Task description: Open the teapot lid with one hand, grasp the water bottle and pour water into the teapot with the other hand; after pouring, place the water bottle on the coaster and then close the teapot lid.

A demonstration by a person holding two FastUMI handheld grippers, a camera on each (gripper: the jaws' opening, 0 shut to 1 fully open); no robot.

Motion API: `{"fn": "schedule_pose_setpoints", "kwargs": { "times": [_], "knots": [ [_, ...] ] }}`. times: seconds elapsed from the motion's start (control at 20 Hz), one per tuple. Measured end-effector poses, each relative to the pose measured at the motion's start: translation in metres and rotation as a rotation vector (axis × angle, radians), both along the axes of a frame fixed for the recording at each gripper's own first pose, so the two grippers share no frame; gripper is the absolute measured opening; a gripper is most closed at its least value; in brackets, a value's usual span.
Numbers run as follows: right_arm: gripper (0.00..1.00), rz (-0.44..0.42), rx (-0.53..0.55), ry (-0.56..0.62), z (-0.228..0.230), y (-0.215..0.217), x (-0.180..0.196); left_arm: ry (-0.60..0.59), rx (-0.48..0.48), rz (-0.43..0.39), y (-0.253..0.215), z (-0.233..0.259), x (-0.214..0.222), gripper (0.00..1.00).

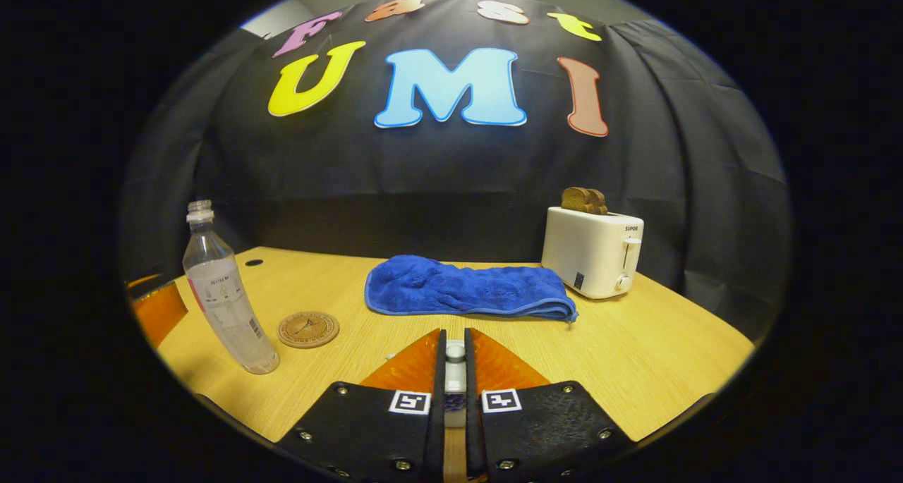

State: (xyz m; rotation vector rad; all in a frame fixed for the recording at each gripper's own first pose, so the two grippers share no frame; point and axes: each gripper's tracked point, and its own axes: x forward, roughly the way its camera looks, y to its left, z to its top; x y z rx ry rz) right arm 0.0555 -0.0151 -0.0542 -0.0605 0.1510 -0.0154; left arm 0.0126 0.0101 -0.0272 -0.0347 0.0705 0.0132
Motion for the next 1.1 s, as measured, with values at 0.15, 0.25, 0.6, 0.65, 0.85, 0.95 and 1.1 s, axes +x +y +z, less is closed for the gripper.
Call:
{"fn": "schedule_pose_setpoints", "kwargs": {
  "times": [0.15, 0.25, 0.6, 0.65, 0.85, 0.95, 1.1],
  "knots": [
    [0.12, -0.004, -0.051, 0.01, -0.002, 0.0, 0.001, 0.004, 0.0, 0.0, 0.0, -0.001, 0.001, 0.87],
    [0.12, -0.003, -0.049, 0.007, -0.001, 0.0, 0.001, 0.009, 0.006, 0.003, 0.0, -0.004, 0.001, 0.87],
    [0.12, 0.011, 0.033, -0.011, 0.001, -0.001, 0.0, 0.035, 0.022, 0.003, 0.003, -0.013, 0.006, 0.87],
    [0.12, 0.013, 0.04, -0.014, 0.002, -0.001, -0.001, 0.039, 0.023, 0.005, 0.005, -0.014, 0.008, 0.87],
    [0.12, 0.016, 0.066, -0.049, 0.012, -0.003, -0.003, 0.053, 0.031, -0.002, 0.005, -0.019, 0.014, 0.87],
    [0.12, 0.018, 0.071, -0.066, 0.017, -0.004, -0.004, 0.061, 0.039, -0.005, 0.006, -0.022, 0.017, 0.87],
    [0.12, 0.019, 0.082, -0.076, 0.018, -0.005, -0.005, 0.066, 0.049, -0.01, 0.005, -0.026, 0.022, 0.87]
  ]
}}
